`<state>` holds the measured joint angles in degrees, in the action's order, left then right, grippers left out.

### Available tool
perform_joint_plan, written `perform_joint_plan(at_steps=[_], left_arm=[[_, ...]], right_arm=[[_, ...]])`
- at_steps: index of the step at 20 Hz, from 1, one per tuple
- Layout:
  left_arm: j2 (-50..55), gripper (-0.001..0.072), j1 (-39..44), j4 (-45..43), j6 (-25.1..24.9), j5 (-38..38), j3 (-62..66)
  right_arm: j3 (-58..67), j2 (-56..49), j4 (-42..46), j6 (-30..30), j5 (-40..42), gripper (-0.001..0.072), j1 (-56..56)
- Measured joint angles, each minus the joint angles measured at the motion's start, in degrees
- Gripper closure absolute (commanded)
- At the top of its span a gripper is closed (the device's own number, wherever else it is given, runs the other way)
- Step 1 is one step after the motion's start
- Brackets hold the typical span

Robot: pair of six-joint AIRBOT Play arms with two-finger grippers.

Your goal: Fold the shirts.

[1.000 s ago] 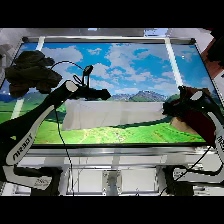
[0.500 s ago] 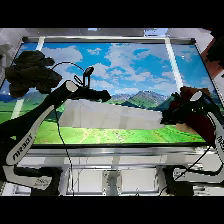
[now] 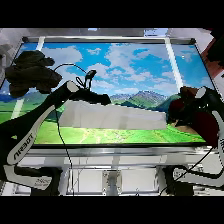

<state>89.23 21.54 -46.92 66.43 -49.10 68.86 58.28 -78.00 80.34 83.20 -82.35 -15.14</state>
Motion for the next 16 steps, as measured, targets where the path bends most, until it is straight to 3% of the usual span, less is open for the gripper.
perform_joint_plan(at_steps=[5,9,16], left_arm=[[2.8,0.0074,3.4,-2.2,-0.2,-4.8,0.0],[4.1,0.011,6.3,-2.6,-0.3,-4.3,0.0],[4.5,0.0109,7.7,-2.8,-0.2,-2.0,0.0]], right_arm=[[-4.3,0.2,-8.7,-0.1,9.2,0.0183,-3.3],[-9.0,-0.1,-15.7,-4.0,14.3,0.0166,-7.9],[-14.1,-0.9,-25.5,-11.5,19.4,0.0168,-11.8]])
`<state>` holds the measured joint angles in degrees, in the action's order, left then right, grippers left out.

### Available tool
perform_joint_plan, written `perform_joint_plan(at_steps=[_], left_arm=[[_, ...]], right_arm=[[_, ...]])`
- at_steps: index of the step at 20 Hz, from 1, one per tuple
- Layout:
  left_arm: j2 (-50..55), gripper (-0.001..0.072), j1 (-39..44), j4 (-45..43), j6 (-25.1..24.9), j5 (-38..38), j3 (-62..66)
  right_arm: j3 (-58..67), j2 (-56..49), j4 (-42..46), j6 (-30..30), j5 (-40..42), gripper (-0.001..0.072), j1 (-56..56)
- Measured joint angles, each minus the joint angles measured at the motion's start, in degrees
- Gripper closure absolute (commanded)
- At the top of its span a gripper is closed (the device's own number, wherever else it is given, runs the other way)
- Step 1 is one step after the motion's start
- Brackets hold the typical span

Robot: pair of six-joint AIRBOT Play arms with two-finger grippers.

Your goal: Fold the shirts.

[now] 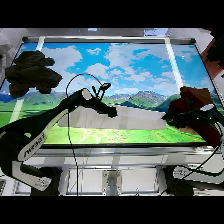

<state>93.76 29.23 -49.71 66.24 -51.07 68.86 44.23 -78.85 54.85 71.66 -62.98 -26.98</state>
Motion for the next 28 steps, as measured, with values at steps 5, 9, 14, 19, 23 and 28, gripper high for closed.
perform_joint_plan(at_steps=[5,9,14,19,23,28], left_arm=[[1.0,0.011,0.1,-0.1,0.8,0.5,0.0],[2.8,0.0113,0.1,0.1,1.5,0.6,0.0],[4.1,0.0248,0.1,0.4,2.8,1.2,0.1],[5.3,0.0693,0.5,0.0,4.2,0.3,-0.1],[5.5,0.0693,1.4,1.4,4.3,0.0,0.0],[5.6,0.0693,3.0,3.9,4.3,0.7,0.1]], right_arm=[[-0.9,-2.4,-6.5,-4.6,-0.4,0.0171,-0.3],[-1.0,-3.2,-9.3,-7.3,-0.5,0.0307,-0.4],[-1.1,-3.3,-11.6,-9.6,-2.7,0.0679,-0.4],[1.1,-2.8,-19.4,-15.2,-10.4,0.068,-0.5],[6.4,-1.2,-23.5,-15.4,-16.7,0.0681,-0.2],[13.6,2.4,-24.8,-12.9,-20.5,0.0681,3.4]])
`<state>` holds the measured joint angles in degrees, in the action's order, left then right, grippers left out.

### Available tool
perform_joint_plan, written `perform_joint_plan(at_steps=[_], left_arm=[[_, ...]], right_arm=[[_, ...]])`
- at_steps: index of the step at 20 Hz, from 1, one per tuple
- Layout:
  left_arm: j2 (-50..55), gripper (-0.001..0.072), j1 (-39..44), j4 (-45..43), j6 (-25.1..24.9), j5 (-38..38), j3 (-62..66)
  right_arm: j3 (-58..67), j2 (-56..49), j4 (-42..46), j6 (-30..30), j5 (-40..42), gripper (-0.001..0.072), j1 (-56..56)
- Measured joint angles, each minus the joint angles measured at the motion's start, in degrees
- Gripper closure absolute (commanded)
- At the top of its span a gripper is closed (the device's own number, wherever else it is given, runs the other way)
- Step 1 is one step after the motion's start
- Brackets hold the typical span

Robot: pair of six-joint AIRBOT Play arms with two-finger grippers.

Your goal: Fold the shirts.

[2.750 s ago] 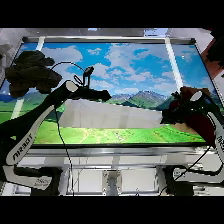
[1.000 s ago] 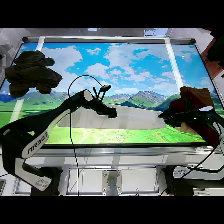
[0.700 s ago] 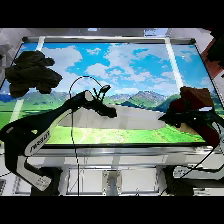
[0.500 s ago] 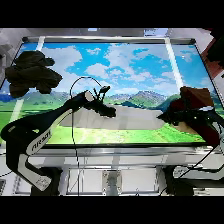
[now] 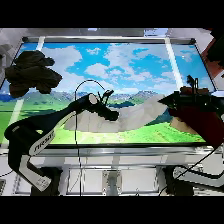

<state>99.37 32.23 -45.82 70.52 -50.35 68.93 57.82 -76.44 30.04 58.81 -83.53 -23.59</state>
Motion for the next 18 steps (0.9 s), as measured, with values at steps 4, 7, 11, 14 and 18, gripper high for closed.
perform_joint_plan(at_steps=[4,7,11,14,18], left_arm=[[0.0,0.0669,-0.7,0.7,0.3,-0.4,3.2],[-0.1,0.036,-2.0,0.9,0.7,-2.5,8.0],[-0.3,0.0696,-5.5,0.8,1.3,-7.1,15.2],[-1.6,0.0693,-10.6,-0.1,1.6,-10.1,19.6],[-4.4,0.0694,-20.0,-0.7,2.6,-13.6,22.6]], right_arm=[[5.2,2.7,-0.3,2.6,-1.8,0.0681,3.0],[7.8,4.7,0.0,4.4,-2.4,0.0681,4.2],[9.0,6.5,0.4,6.8,-2.7,0.0682,6.8],[9.4,7.1,0.5,8.4,0.1,0.0682,12.8],[9.4,7.4,0.7,11.2,10.3,0.0683,26.6]])
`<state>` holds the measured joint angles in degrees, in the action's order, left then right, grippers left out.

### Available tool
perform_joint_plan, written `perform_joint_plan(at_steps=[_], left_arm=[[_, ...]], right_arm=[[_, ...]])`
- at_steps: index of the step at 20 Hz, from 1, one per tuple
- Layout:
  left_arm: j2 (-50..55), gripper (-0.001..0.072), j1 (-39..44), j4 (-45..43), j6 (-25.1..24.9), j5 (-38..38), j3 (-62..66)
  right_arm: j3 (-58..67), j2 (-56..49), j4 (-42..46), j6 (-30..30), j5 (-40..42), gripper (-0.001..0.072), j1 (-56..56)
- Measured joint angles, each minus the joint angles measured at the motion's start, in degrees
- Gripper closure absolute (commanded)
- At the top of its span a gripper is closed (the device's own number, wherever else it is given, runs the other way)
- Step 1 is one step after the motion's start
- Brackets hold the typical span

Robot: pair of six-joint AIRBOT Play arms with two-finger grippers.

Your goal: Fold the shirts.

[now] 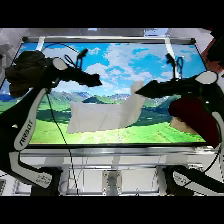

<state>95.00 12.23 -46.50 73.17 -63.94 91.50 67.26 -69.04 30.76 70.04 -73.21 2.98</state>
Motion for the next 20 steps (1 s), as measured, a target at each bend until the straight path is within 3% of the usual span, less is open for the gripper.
perform_joint_plan(at_steps=[5,9,14,15,16,17,20], left_arm=[[-2.0,0.0693,-9.5,-0.2,0.3,-5.2,0.9],[-2.4,0.0694,-12.2,-0.3,-0.5,-8.0,1.1],[-2.4,0.0694,-13.0,-0.4,-1.9,-9.1,1.1],[-2.4,0.0693,-13.1,-0.4,-2.1,-9.2,1.1],[-2.4,0.0693,-13.2,-0.4,-2.3,-9.2,1.1],[-2.4,0.0693,-13.2,-0.4,-2.4,-9.3,1.1],[-2.4,0.0693,-13.2,-0.5,-2.5,-9.7,1.1]], right_arm=[[0.0,-2.6,0.2,4.1,23.8,0.0683,20.5],[0.0,-10.0,-2.6,6.8,39.5,0.0682,32.7],[1.4,-19.0,-8.8,7.6,51.9,0.0679,42.0],[2.1,-20.0,-9.6,7.8,53.4,0.0538,43.3],[2.8,-20.7,-10.1,7.7,54.6,0.025,44.2],[3.6,-21.3,-10.6,7.4,55.7,0.0137,44.9],[5.6,-22.1,-11.0,6.9,55.9,0.0177,44.9]])
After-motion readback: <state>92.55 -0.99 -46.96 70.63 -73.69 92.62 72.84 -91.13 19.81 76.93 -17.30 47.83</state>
